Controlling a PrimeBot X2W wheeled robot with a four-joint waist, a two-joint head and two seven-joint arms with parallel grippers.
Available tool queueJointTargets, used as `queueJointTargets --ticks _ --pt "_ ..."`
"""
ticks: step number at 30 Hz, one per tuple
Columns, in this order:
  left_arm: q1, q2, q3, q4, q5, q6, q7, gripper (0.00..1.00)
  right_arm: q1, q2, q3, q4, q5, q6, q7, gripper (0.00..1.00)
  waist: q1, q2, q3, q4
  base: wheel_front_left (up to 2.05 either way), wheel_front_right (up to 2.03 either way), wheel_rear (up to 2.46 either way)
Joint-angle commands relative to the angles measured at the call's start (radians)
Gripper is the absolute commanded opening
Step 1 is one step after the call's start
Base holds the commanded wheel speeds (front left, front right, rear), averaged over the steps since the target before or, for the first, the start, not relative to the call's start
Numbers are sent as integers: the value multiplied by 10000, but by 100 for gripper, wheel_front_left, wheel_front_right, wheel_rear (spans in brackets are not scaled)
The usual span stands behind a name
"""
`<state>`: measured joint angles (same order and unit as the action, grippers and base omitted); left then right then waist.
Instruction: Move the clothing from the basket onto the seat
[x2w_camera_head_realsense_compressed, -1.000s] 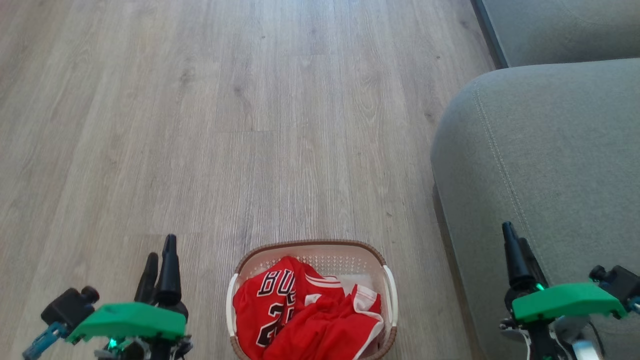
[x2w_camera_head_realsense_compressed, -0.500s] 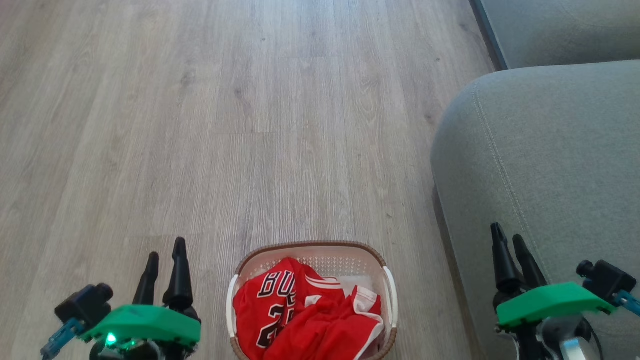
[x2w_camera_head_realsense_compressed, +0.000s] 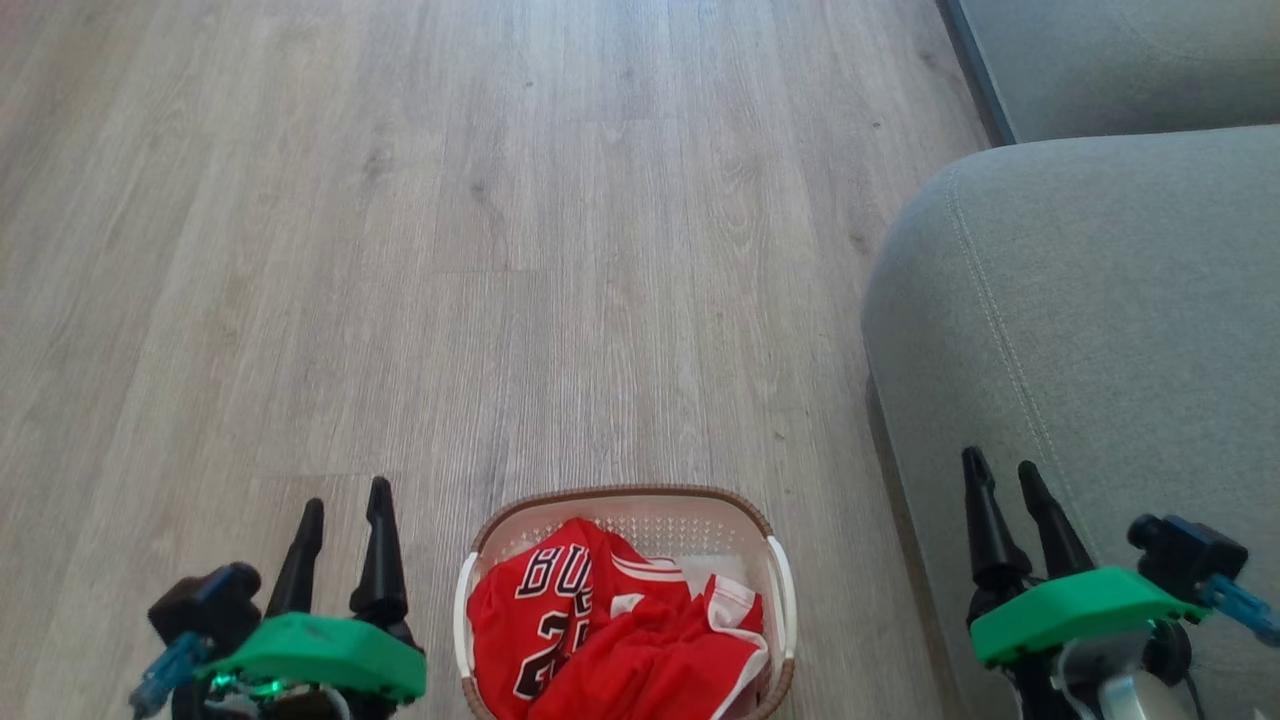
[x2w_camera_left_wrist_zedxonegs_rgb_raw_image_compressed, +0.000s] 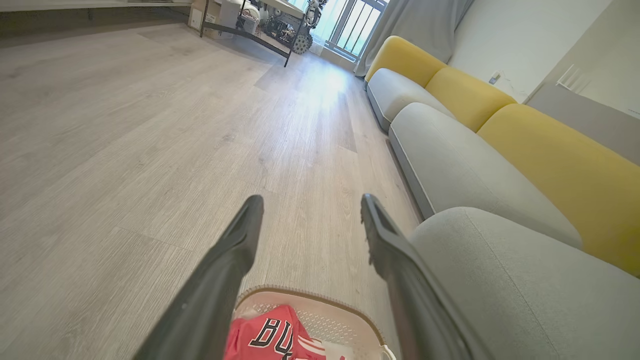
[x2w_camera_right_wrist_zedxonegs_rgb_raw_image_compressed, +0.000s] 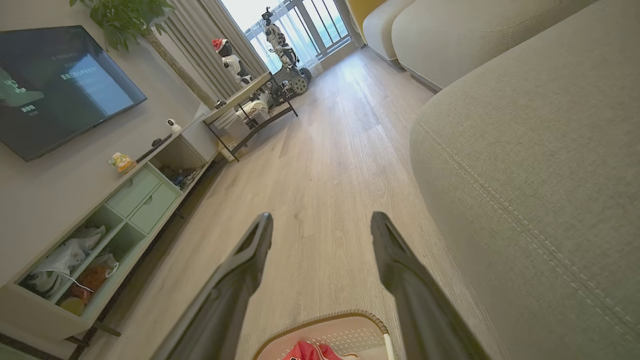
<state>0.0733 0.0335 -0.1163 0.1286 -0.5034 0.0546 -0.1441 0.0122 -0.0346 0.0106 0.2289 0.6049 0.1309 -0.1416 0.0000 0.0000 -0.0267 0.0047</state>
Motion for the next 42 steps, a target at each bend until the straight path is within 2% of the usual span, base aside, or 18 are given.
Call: queueJointTargets --ticks 1,36,42 --pt "-110 135 183 -337 364 89 -176 100 -230 -115 259 -356 -351 -1 -188 100 0 0 -6 -1 0 0 0" --pt "211 167 -359 -329 4153 706 -1170 100 -230 -156 894 -323 -4441 -2 -1195 100 0 0 -123 -17 0 0 0" --pt "223 167 -333 -211 3988 693 -1177 100 -237 -156 896 -303 -4458 -2 -1202 100 0 0 -120 -16 0 0 0"
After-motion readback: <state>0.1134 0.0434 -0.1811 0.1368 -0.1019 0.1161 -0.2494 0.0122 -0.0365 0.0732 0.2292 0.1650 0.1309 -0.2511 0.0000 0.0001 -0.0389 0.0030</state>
